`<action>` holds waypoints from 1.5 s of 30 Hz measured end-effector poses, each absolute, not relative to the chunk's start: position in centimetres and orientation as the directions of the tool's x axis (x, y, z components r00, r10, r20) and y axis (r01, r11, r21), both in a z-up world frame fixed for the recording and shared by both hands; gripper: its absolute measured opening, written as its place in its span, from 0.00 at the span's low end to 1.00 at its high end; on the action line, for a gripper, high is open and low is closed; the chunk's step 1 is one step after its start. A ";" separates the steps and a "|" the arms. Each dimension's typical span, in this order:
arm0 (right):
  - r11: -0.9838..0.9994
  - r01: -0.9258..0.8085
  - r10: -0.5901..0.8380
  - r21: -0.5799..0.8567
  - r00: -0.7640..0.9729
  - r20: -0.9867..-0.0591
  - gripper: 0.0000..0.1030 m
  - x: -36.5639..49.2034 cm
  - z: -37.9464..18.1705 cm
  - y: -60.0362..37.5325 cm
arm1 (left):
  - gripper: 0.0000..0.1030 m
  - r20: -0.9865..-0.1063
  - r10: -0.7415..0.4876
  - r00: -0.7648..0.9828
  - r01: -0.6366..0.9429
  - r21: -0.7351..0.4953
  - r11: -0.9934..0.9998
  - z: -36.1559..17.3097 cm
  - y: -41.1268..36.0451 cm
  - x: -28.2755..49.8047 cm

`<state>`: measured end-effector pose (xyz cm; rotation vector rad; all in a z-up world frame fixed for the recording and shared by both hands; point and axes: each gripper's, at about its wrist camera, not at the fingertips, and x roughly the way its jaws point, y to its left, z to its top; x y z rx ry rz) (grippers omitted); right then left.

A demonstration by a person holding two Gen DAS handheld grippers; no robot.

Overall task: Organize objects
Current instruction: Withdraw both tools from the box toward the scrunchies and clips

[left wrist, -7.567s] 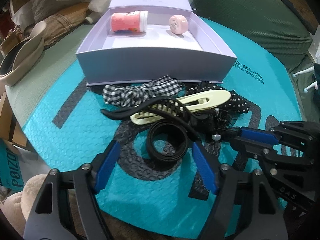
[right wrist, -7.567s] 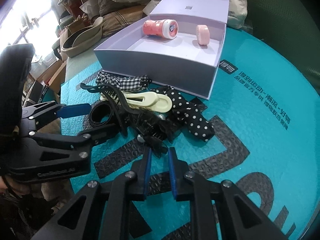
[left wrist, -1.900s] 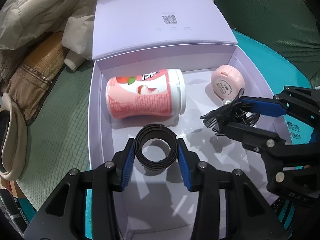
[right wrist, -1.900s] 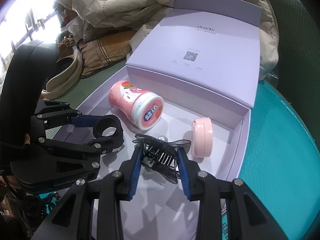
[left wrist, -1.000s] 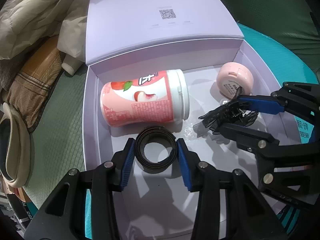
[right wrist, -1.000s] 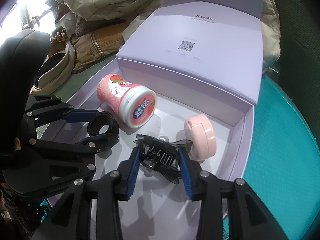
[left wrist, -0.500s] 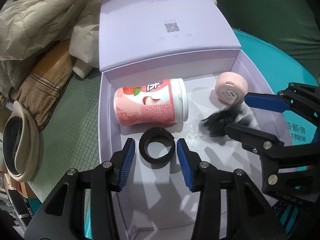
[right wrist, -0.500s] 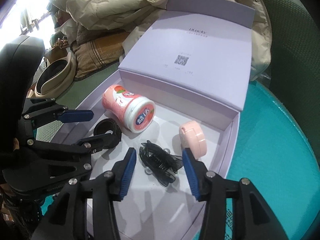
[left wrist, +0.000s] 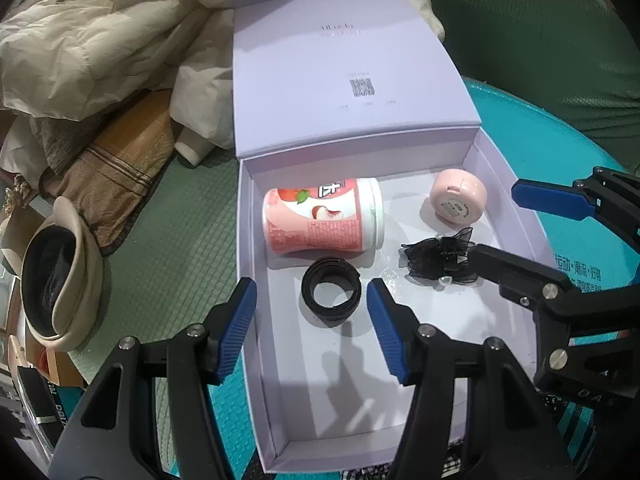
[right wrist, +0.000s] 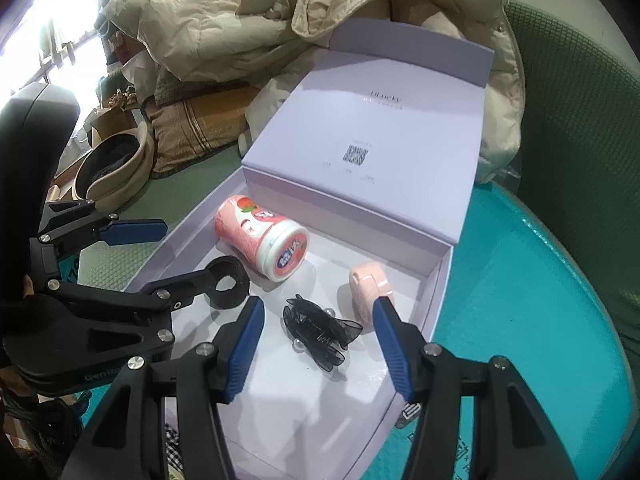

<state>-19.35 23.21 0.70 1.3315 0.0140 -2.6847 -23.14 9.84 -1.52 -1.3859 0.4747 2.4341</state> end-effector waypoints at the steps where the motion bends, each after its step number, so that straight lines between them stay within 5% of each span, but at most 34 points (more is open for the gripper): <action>1: -0.990 0.133 -0.123 0.053 -0.602 -0.789 0.56 -19.3 1.1 23.1 | 0.54 -0.865 0.095 -0.493 -0.410 0.135 -0.902 -1.3 9.7 -23.1; 45: -0.996 0.085 -0.076 0.024 -0.693 -0.717 0.62 -8.6 7.1 21.7 | 0.64 -0.792 0.149 -0.593 -0.361 0.096 -0.928 6.0 7.5 -13.4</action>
